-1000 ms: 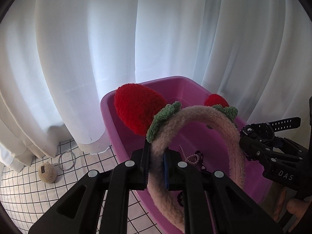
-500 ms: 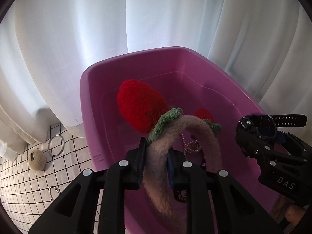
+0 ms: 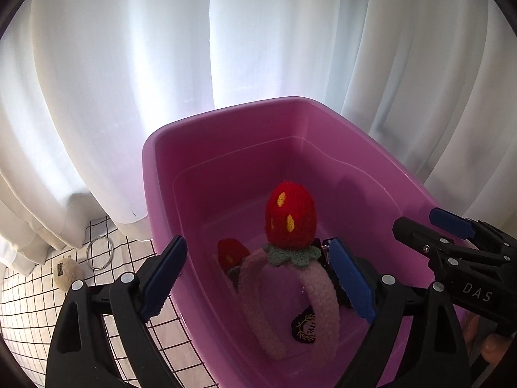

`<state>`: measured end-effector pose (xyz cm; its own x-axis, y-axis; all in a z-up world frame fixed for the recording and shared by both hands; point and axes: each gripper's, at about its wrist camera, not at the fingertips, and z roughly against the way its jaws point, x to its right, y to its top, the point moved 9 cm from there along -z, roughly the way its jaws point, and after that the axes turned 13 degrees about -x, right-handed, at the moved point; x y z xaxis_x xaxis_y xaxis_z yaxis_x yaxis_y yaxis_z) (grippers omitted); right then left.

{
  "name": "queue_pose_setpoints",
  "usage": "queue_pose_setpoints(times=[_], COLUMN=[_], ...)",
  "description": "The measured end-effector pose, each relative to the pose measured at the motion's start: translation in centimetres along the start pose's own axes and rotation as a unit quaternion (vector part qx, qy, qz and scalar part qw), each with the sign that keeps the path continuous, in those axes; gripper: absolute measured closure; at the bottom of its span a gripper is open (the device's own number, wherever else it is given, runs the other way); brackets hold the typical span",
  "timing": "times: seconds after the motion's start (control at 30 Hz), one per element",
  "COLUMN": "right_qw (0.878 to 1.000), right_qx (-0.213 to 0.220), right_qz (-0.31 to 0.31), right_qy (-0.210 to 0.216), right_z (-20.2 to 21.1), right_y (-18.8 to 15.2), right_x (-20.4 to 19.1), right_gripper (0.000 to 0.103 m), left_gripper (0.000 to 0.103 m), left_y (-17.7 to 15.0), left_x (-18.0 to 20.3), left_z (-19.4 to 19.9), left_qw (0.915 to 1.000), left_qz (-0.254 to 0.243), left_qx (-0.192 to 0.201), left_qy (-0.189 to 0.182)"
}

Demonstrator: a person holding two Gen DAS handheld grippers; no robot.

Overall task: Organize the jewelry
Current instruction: 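Open left gripper releasing the headband while right gripper drops the watch into the bin, then withdraw both grippers from the bin back toward the table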

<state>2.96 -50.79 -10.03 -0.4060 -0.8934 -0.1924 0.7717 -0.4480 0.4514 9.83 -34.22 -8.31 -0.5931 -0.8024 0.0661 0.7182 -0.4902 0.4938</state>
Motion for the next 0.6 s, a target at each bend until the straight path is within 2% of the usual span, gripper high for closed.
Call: queue_pose_setpoints(times=[0.07,0.33,0.6], right_qw=[1.000,1.000,0.999], right_qx=[0.002,0.021,0.031], right_qz=[0.000,0.001,0.021], right_qy=[0.002,0.015,0.024], right_z=[0.3,2.3,4.1], right_y=[0.1,0.0,-0.6], right_x=[0.0,-0.6,-2.8], right_gripper=[0.029,0.029,0.029], left_gripper=[0.009,0.007,0.006], left_y=[0.1,0.4,-0.3], left_x=[0.0,-0.7,-1.8], left_z=[0.2,2.9,5.4], left_qw=[1.0000,0.9996,0.9988], left_qz=[0.004,0.013,0.018], left_qx=[0.002,0.026,0.044], left_qy=[0.003,0.005,0.010])
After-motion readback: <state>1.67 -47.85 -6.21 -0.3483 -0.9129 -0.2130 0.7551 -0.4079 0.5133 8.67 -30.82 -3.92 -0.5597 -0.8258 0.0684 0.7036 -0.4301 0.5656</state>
